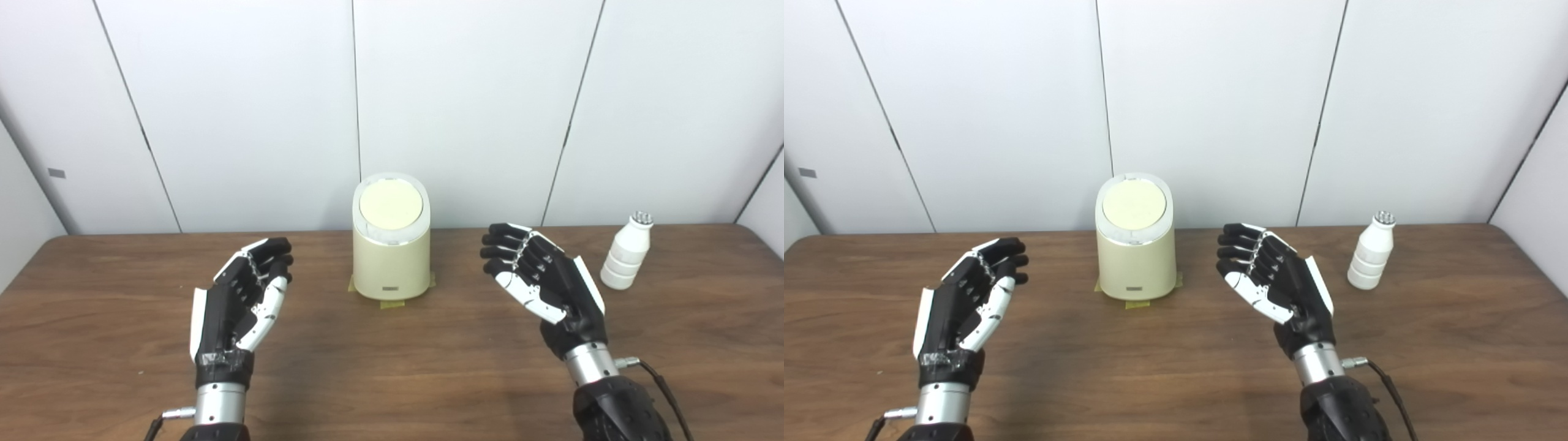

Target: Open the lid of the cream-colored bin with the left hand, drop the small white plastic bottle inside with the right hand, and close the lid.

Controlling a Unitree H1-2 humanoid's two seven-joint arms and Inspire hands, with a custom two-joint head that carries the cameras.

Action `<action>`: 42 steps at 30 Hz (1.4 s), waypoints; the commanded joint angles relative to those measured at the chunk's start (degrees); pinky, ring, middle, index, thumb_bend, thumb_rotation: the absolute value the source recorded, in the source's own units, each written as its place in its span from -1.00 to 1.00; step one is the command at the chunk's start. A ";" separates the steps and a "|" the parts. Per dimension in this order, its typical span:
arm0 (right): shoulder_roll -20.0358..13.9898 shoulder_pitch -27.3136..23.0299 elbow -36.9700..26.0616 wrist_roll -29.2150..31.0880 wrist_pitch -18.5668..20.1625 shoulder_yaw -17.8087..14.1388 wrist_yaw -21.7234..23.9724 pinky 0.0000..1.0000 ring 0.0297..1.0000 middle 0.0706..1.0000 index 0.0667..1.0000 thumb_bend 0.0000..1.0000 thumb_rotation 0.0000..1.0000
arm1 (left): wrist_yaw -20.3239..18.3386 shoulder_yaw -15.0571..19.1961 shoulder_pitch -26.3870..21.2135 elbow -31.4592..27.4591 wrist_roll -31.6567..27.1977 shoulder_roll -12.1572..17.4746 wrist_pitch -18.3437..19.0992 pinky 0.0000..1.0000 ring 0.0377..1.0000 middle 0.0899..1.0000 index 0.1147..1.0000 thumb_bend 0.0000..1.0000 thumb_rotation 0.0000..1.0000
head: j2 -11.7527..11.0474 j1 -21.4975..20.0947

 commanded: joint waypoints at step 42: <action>0.37 -2.06 -2.26 -0.20 0.00 0.86 0.22 0.21 0.33 0.33 0.31 -0.44 -0.66 | -2.43 -5.02 -23.11 2.00 19.10 5.72 22.89 0.98 1.00 1.00 1.00 0.65 0.54 | -0.46 -1.10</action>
